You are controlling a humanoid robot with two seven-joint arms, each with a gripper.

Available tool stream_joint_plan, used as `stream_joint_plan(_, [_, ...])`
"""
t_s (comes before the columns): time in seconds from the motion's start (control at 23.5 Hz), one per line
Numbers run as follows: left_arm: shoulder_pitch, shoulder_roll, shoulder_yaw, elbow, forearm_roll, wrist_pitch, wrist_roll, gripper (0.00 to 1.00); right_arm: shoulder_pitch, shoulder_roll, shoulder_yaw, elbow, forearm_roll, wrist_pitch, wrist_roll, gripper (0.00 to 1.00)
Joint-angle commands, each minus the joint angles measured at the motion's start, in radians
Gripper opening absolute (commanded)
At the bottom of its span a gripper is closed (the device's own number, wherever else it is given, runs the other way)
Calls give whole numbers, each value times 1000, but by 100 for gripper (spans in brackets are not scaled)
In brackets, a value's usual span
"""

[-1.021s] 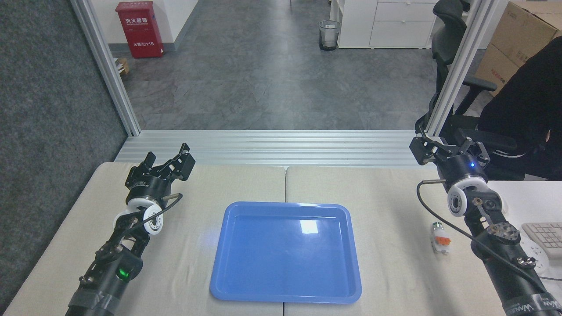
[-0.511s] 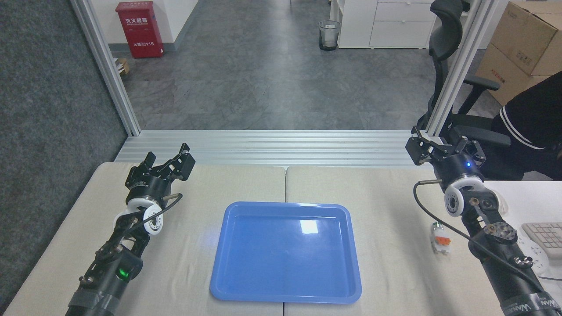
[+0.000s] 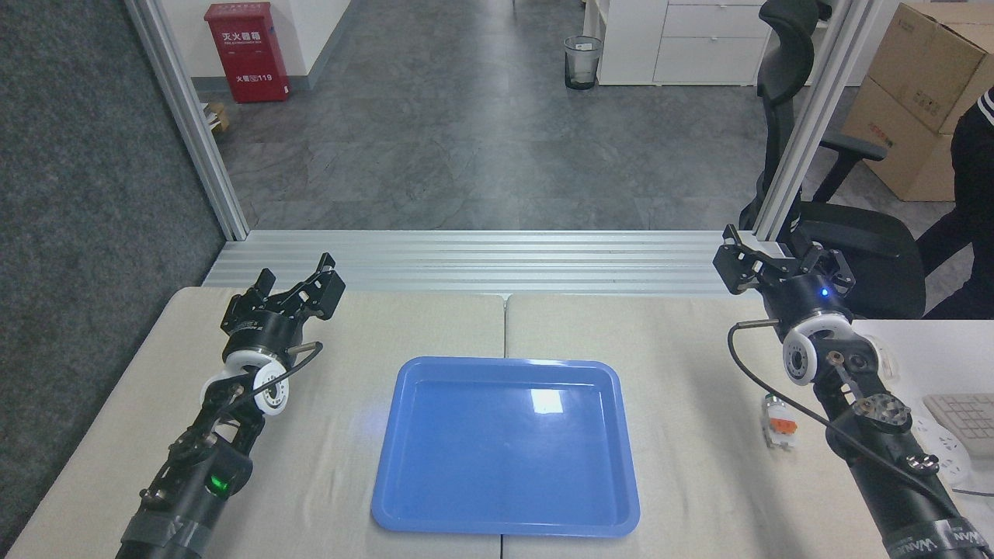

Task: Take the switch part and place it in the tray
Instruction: 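Lower the right gripper onto the orange-and-white switch part and grasp it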

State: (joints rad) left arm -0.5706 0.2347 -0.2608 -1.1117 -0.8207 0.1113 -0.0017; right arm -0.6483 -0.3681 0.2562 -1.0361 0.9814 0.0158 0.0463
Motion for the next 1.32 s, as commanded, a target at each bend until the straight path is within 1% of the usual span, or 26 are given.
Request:
stream_joint_plan(0.0, [0, 0, 0, 0, 0, -1, 0, 100, 10, 1, 5, -4, 0, 0, 0, 96])
stream_joint_plan(0.17, [0, 0, 0, 1, 0, -1, 0, 100, 21, 5, 6, -15, 0, 0, 0, 96])
stream_joint_plan(0.3, [0, 0, 0, 0, 0, -1, 0, 100, 59, -17, 32, -80, 0, 1, 3, 95])
stream_joint_plan(0.38, [0, 0, 0, 0, 0, -1, 0, 100, 113, -58, 34, -88, 3, 1, 3, 95])
stream_joint_plan(0.43, [0, 0, 0, 0, 0, -1, 0, 100, 127, -70, 32, -87, 3, 3, 3, 95])
stream_joint_plan(0.47, [0, 0, 0, 0, 0, 1, 0, 100, 140, -77, 29, -87, 3, 3, 3, 95])
stream_joint_plan(0.64, [0, 0, 0, 1, 0, -1, 0, 100, 269, -107, 18, -76, 3, 6, -2, 95])
stream_joint_plan(0.72, [0, 0, 0, 0, 0, -1, 0, 100, 311, -103, 17, -67, 0, 9, -11, 94])
stream_joint_plan(0.81, [0, 0, 0, 1, 0, -1, 0, 100, 352, -86, 17, -33, -9, 16, -25, 94])
stream_joint_plan(0.89, [0, 0, 0, 1, 0, -1, 0, 100, 380, -48, 17, -7, -12, 38, -25, 94])
stream_joint_plan(0.94, [0, 0, 0, 1, 0, -1, 0, 100, 384, -29, 17, 10, -13, 47, -25, 94])
stream_joint_plan(1.02, [0, 0, 0, 1, 0, -1, 0, 100, 384, -12, 2, 37, -23, 64, -26, 93])
stream_joint_plan(1.15, [0, 0, 0, 0, 0, -1, 0, 100, 378, -2, -69, 56, -40, 84, -23, 93])
stream_joint_plan(1.28, [0, 0, 0, 1, 0, -1, 0, 100, 374, -5, -86, 97, -40, 84, -23, 92])
